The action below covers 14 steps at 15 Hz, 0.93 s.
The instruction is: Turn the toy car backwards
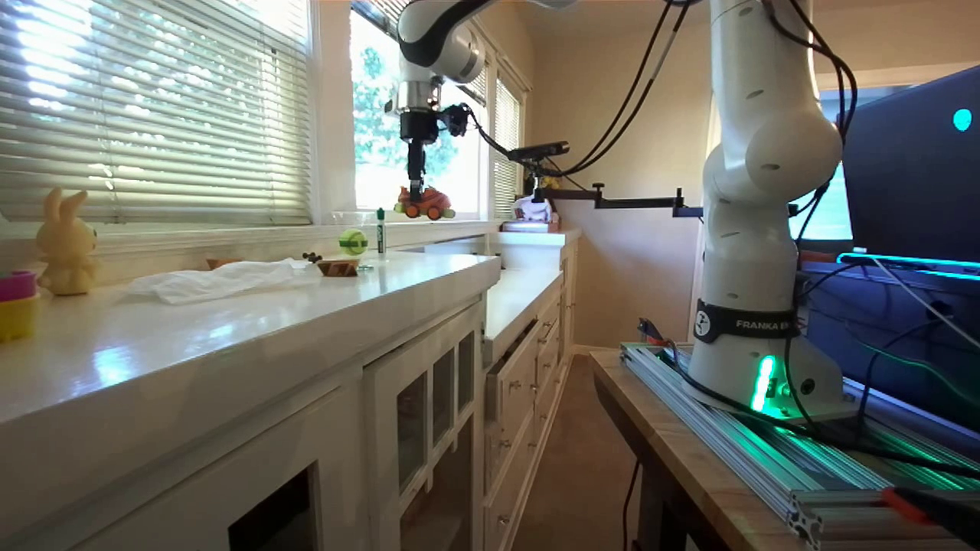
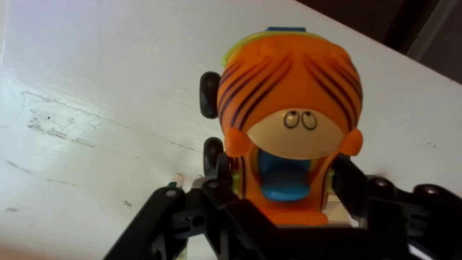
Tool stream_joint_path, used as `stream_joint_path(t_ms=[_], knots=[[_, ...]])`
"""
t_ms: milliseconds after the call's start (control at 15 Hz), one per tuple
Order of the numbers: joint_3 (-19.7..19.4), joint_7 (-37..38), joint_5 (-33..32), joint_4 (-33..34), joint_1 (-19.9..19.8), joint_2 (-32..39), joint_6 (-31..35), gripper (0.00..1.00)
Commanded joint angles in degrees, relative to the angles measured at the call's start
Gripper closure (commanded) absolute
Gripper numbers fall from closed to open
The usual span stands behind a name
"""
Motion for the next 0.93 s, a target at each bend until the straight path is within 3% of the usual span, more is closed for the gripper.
stream_joint_path(t_ms=[0,200,267,333,733,800,867], knots=[[-0.2,-12.9,4.3,-2.1,-0.7,-3.0,-0.2,0.55],[-0.8,-22.3,8.7,-1.2,-1.3,-2.5,-1.4,0.55],[-1.2,-18.6,8.9,-0.3,-1.3,-1.6,-1.0,0.55],[-1.0,-17.7,6.7,-0.2,-0.7,-0.7,-0.4,0.3],[-1.4,-17.7,7.2,-0.2,-0.9,-0.7,-0.4,0.3],[-1.4,-17.7,7.2,-0.2,-0.9,-0.7,-0.4,0.55],[-1.3,-20.0,8.3,0.3,-1.0,-0.5,-1.9,0.55]])
